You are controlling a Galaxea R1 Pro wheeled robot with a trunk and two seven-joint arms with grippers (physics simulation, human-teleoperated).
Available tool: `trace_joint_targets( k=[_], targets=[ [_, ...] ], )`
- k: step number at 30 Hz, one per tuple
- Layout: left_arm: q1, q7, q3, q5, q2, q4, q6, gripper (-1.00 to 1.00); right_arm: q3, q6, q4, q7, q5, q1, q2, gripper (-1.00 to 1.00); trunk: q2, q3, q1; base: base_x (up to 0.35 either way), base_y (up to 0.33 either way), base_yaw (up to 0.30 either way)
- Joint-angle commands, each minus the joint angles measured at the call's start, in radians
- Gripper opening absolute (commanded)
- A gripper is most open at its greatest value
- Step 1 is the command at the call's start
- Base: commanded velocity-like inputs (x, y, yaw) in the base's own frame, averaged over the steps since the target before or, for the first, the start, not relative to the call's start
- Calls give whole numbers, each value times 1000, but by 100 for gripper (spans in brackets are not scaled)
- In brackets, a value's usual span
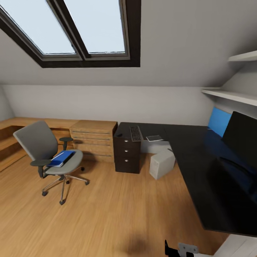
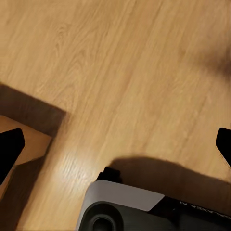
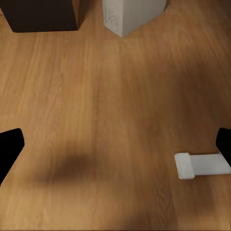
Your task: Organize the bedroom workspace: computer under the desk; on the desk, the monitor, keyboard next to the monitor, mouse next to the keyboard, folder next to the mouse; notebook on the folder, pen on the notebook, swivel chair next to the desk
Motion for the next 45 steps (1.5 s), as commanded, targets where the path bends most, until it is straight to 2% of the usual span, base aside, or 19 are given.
trace_joint_targets(
  k=[1,18,26,30,45],
  targets=[
    [-1,9,-7,5,2,-2,4,100,-4,-4,1,3,-4,-1,1,100,-1,0,1,291,38,-125],
    [-1,9,-7,5,2,-1,4,100,-3,-6,1,3,-4,-1,1,100,-1,19,1,311,84,-158],
    [-1,9,-7,4,1,-1,4,100,-3,-6,3,4,-4,-1,0,100,-1,20,1,311,175,-20],
    [-1,9,-7,4,1,-1,4,100,20,-5,19,5,-3,-1,-3,100,-1,20,1,319,119,0],
    [-1,9,-7,4,1,0,4,100,26,-4,19,5,-3,-1,-4,100,-1,20,1,320,109,0]
  ],
)
